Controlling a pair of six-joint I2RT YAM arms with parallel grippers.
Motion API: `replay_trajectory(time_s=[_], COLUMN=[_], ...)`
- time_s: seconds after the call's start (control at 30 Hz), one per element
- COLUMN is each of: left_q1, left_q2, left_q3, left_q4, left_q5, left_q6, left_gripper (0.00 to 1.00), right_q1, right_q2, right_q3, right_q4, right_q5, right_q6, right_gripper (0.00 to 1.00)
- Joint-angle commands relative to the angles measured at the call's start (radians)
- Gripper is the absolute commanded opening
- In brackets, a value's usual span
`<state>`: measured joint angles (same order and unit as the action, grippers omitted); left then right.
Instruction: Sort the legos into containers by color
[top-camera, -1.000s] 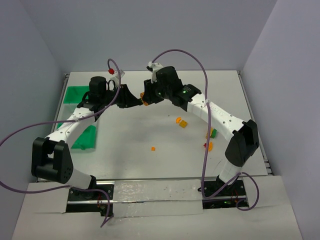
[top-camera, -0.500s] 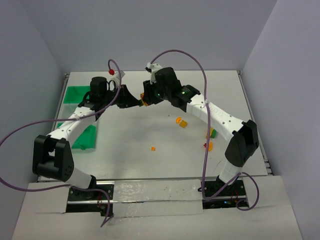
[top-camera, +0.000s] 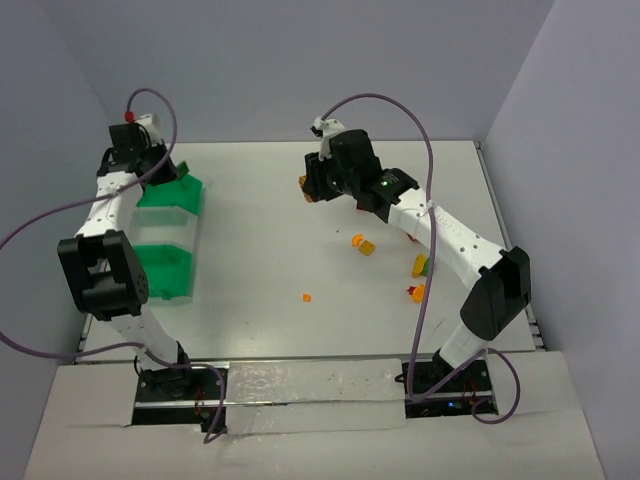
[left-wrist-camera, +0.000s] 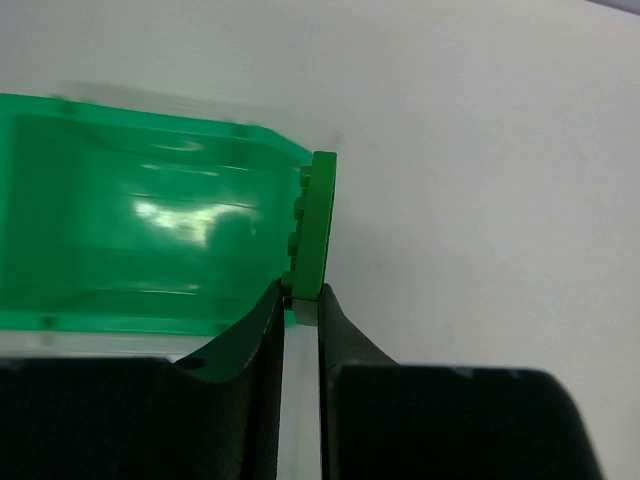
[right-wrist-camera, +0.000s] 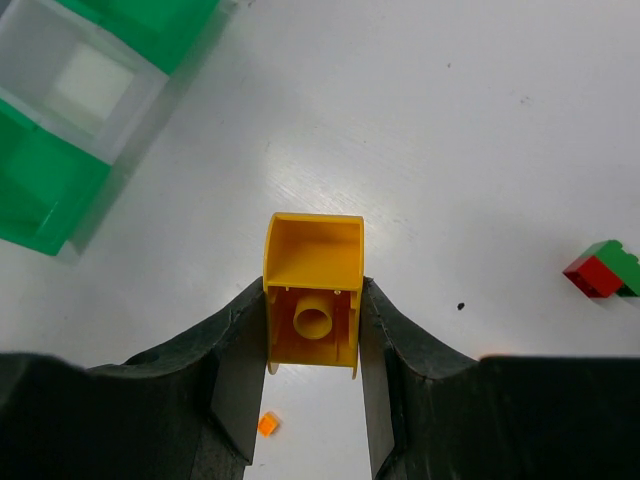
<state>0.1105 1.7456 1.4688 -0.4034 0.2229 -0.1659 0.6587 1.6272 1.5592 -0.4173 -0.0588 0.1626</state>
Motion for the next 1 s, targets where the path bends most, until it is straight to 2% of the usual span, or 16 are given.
replay_trajectory(time_s=[0.0, 0.27, 0.73, 0.77, 0.9, 0.93, 0.97], left_q1=[0.081, 0.1, 0.104, 0.105, 0.114, 0.117, 0.118], left_q2=[0.114, 0.272, 0.171, 0.174, 0.179, 0.171, 0.166], left_q3=[0.192, 0.374, 0.188, 0.188, 0.209, 0.216, 0.221], left_q4=[-0.115, -0.181, -0.157, -0.16, -0.169, -0.166, -0.166], left_q5=[-0.116, -0.147, -0.152, -0.151, -0.109, -0.083, -0.064], left_q6=[0.102, 0.132, 0.151, 0.152, 0.154, 0.149, 0.148], left_gripper=[0.0, 0.0, 0.01, 0.07, 0.54, 0.77, 0.81], right_q1=[-0.011, -0.023, -0.042, -0.042, -0.042, -0.044, -0.044], right_q2=[-0.027, 0.005, 0.018, 0.021, 0.029, 0.028, 0.025], right_q3=[-0.015, 0.003, 0.013, 0.014, 0.021, 0.021, 0.017], right_q4=[0.038, 0.028, 0.022, 0.021, 0.021, 0.026, 0.03], right_q5=[0.014, -0.003, -0.026, -0.027, -0.035, -0.041, -0.049], right_q6=[-0.015, -0.009, 0.008, 0.009, 0.021, 0.03, 0.036], right_gripper=[0.0, 0.0, 0.0, 0.0, 0.0, 0.0, 0.0])
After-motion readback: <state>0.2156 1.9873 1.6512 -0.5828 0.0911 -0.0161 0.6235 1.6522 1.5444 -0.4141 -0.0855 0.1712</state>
